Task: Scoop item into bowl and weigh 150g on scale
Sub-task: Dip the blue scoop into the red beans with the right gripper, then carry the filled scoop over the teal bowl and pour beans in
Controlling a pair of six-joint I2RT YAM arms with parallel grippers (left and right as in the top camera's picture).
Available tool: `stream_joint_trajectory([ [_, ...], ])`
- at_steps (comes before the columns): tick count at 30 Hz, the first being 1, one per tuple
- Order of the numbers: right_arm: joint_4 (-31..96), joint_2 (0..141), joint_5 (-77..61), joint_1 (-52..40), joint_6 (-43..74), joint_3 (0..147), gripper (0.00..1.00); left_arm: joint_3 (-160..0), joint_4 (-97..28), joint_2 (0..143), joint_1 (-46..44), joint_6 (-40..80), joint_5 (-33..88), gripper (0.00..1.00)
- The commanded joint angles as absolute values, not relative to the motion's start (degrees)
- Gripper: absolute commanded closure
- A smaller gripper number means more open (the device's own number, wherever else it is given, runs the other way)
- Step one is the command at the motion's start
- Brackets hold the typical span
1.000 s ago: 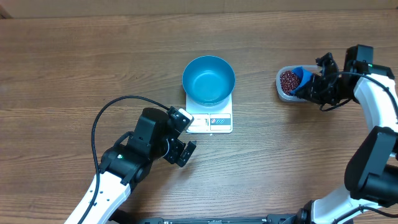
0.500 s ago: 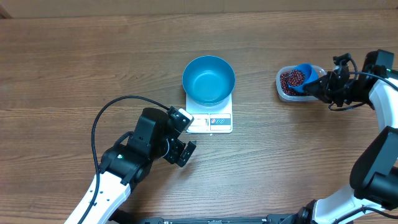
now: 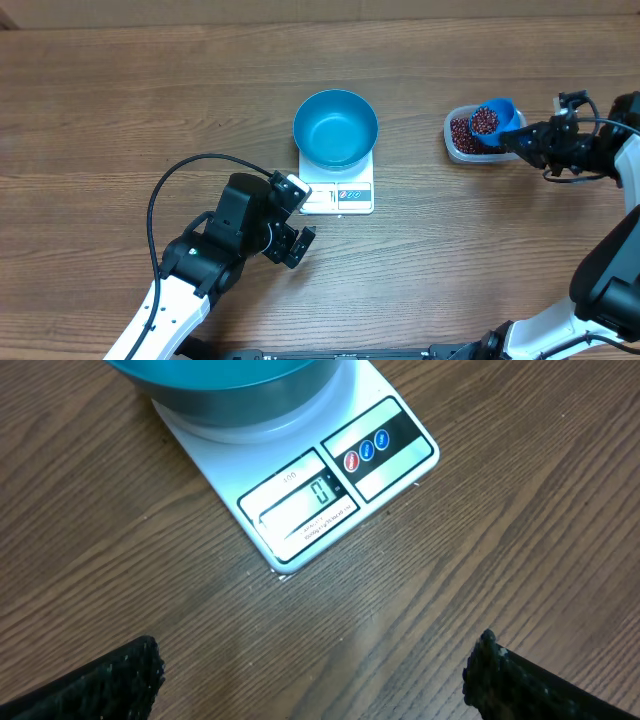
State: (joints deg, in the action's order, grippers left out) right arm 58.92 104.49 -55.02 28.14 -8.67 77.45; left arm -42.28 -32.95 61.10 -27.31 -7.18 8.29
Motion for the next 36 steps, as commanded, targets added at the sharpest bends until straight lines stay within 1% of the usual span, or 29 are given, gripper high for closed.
stream_joint_trajectory([
  [1, 59.6, 104.7, -63.8, 28.4, -12.6, 77.3, 0.96, -42.1, -32.8, 61.4, -27.4, -6.2, 7.9, 0.01],
  [7, 61.9, 104.5, -66.8, 27.3, -14.1, 77.4, 0.96, -42.1, -32.8, 61.4, -27.4, -6.2, 7.9, 0.0],
  [13, 63.8, 102.6, -66.8, 23.7, -14.0, 78.5, 0.96, -42.1, -32.8, 61.4, -27.4, -6.2, 7.9, 0.01],
  [19, 64.9, 99.9, -66.1, 17.3, -12.9, 81.6, 0.96, -42.1, -32.8, 61.4, -27.4, -6.2, 7.9, 0.0],
  [26, 64.6, 99.2, -63.4, 7.9, -7.7, 86.5, 0.96, -42.1, -32.8, 61.4, -27.4, -6.2, 7.9, 0.01],
  [32, 60.9, 99.2, -52.8, -1.3, 0.2, 89.6, 0.96, -42.1, -32.8, 61.4, -27.4, -6.2, 7.9, 0.0],
  [36, 58.0, 99.2, -46.5, -6.3, 3.2, 89.9, 0.96, -42.1, -32.8, 61.4, -27.4, -6.2, 7.9, 0.0],
])
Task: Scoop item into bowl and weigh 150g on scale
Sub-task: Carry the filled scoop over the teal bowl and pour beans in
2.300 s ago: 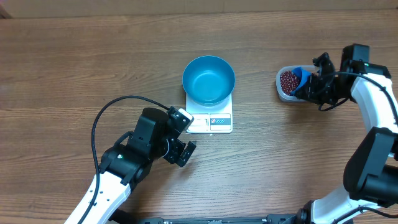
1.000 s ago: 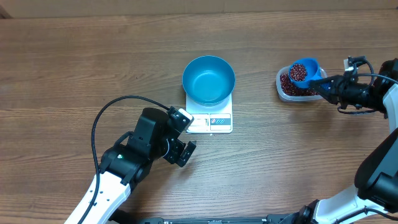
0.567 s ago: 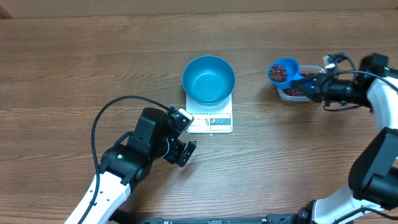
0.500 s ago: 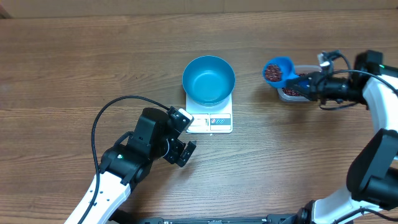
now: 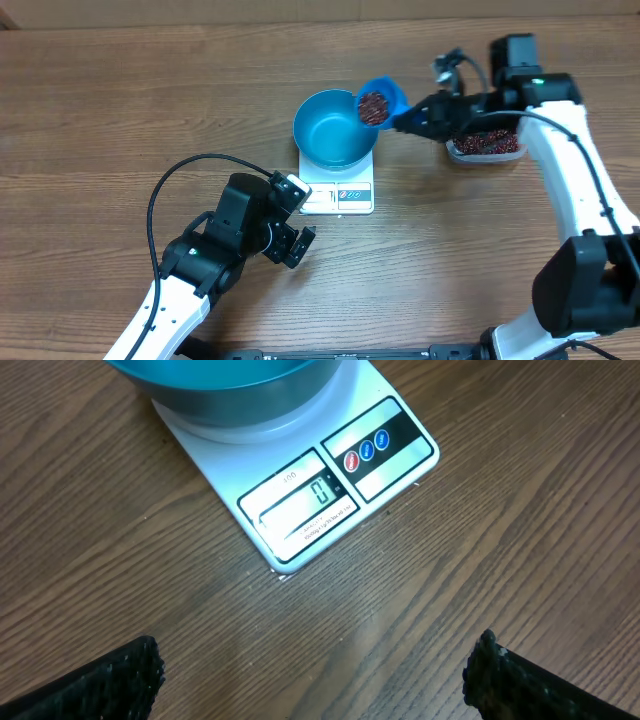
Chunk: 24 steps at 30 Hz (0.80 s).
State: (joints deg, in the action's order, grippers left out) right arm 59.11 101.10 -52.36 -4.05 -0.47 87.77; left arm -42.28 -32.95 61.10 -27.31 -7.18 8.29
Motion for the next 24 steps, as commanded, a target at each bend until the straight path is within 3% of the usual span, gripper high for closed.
stream_joint_trajectory([
  [1, 57.1, 99.2, -45.3, -7.6, 3.2, 89.9, 0.96, -42.1, -32.8, 61.4, -27.4, -6.2, 7.9, 0.0],
  [7, 54.5, 99.0, -34.4, -14.3, 3.2, 90.3, 0.96, -42.1, -32.8, 61.4, -27.4, -6.2, 7.9, 0.0],
  [24, 53.0, 99.0, 15.7, -34.8, 4.5, 92.7, 0.96, -42.1, -32.8, 61.4, -27.4, -6.2, 7.9, 0.0],
])
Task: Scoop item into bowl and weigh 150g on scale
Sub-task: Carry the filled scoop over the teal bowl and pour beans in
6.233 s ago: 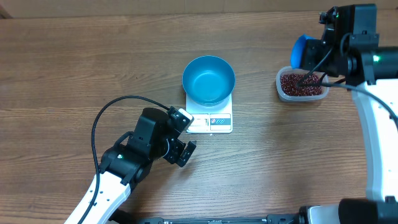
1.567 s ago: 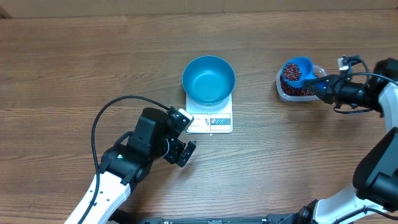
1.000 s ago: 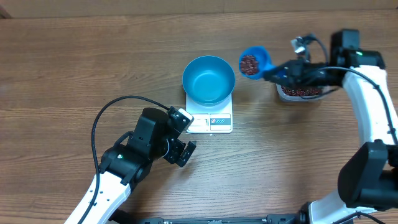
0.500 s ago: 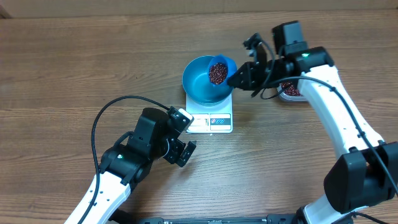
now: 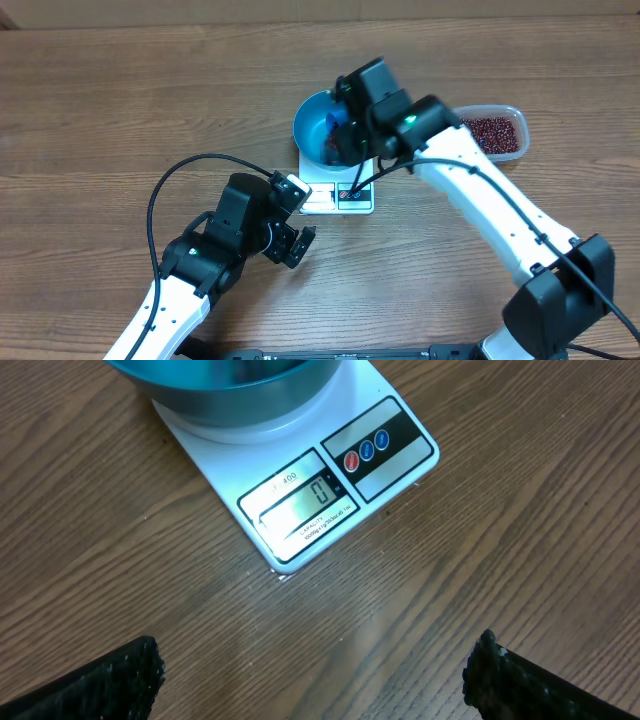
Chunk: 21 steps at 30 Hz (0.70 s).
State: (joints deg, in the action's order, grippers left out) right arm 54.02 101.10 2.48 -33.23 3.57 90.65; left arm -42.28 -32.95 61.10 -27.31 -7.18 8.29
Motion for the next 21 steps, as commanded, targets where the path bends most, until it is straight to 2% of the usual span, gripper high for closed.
stream_joint_trajectory([
  [1, 52.5, 99.0, 17.5, -35.4, 4.5, 92.7, 0.96, -42.1, -32.8, 61.4, -27.4, -6.2, 7.9, 0.0],
  [21, 47.7, 99.0, 34.0, -43.0, -2.0, 92.7, 0.96, -42.1, -32.8, 61.4, -27.4, -6.2, 7.9, 0.01],
])
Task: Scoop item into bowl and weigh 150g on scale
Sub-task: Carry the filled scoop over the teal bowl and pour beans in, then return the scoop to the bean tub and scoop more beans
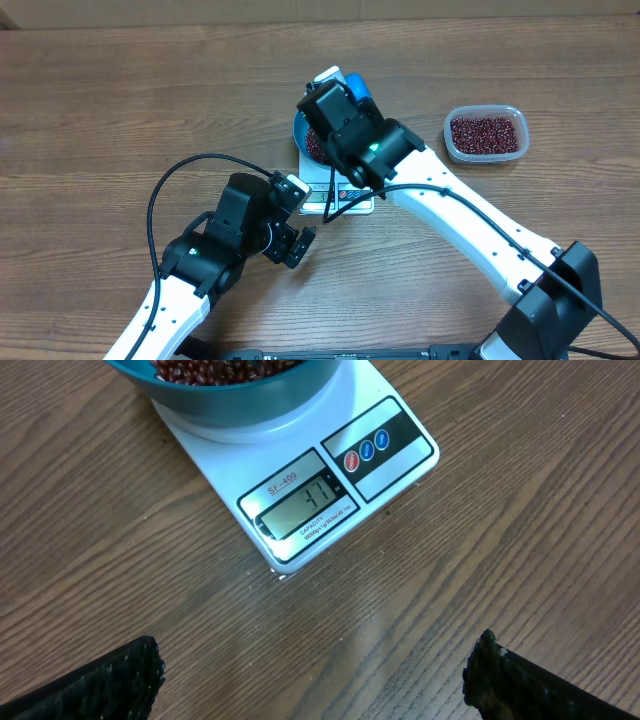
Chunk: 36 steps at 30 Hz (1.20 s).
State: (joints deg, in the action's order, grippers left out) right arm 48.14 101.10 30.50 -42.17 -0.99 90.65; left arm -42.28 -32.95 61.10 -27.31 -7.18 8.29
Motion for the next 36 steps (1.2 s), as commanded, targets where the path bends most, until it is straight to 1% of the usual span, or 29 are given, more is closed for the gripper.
stream_joint_trajectory([
  [1, 47.8, 99.0, 34.0, -43.1, -2.0, 92.7, 0.96, -42.1, -32.8, 61.4, -27.4, -6.2, 7.9, 0.0],
  [5, 47.9, 99.0, 32.3, -43.1, -2.0, 92.7, 0.96, -42.1, -32.8, 61.4, -27.4, -6.2, 7.9, 0.0],
  [9, 47.8, 98.8, 27.1, -42.3, -1.7, 92.7, 0.96, -42.1, -32.8, 61.4, -27.4, -6.2, 7.9, 0.0],
  [14, 48.3, 95.4, 20.8, -38.5, -1.5, 92.7, 0.96, -42.1, -32.8, 61.4, -27.4, -6.2, 7.9, 0.01],
  [16, 48.6, 93.0, 17.3, -35.9, -1.3, 92.7, 0.96, -42.1, -32.8, 61.4, -27.4, -6.2, 7.9, 0.01],
  [21, 50.8, 87.4, 7.7, -26.0, 0.0, 92.7, 0.96, -42.1, -32.8, 61.4, -27.4, -6.2, 7.9, 0.0],
  [29, 59.5, 86.8, 7.6, -7.9, -2.3, 92.0, 0.96, -42.1, -32.8, 61.4, -27.4, -6.2, 7.9, 0.01],
  [32, 60.7, 87.9, 7.6, -3.8, -4.6, 90.9, 0.96, -42.1, -32.8, 61.4, -27.4, -6.2, 7.9, 0.0],
  [36, 60.6, 90.8, 8.7, -1.2, -6.1, 89.4, 0.96, -42.1, -32.8, 61.4, -27.4, -6.2, 7.9, 0.0],
])
